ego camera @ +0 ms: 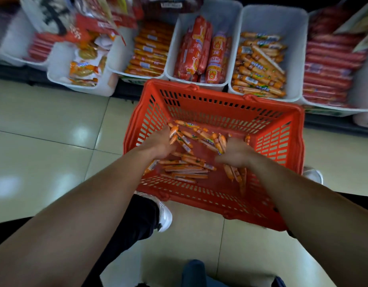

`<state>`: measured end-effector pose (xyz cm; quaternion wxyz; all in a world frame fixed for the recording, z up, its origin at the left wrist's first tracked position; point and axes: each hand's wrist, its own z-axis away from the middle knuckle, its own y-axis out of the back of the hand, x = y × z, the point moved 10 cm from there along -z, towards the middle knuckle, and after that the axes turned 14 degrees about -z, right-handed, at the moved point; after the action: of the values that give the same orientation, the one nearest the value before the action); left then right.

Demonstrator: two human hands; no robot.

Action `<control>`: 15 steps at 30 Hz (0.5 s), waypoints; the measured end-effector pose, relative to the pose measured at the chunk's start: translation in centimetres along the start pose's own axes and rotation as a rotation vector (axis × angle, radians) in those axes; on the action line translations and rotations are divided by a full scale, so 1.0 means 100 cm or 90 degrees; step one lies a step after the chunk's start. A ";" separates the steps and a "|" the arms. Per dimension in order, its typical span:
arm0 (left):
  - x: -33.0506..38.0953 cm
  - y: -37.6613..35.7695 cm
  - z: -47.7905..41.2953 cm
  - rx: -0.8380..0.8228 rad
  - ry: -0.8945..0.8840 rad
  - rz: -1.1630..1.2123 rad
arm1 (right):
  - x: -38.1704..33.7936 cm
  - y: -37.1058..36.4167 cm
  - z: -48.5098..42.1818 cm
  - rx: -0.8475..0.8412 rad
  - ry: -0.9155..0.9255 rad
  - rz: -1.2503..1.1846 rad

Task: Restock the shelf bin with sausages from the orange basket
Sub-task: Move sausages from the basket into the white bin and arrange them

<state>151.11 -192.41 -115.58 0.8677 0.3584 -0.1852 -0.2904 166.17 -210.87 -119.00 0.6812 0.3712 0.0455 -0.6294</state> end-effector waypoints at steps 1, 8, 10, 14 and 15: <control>0.002 0.008 0.008 -0.001 -0.006 -0.012 | -0.005 0.006 0.005 0.000 0.006 -0.007; 0.034 0.084 0.065 0.051 -0.099 -0.138 | -0.066 0.070 0.058 0.026 0.100 -0.060; 0.046 0.109 0.078 0.072 -0.126 -0.170 | -0.087 0.097 0.076 0.048 0.135 -0.044; 0.073 0.147 0.096 0.090 -0.191 -0.193 | -0.112 0.164 0.102 0.118 0.149 -0.024; 0.079 0.155 0.097 0.097 -0.205 -0.198 | -0.117 0.179 0.106 0.124 0.154 -0.020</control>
<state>157.71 -193.51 -96.84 0.7423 0.3965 -0.2850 -0.4588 175.43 -208.43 -97.13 0.6219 0.5076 0.0716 -0.5921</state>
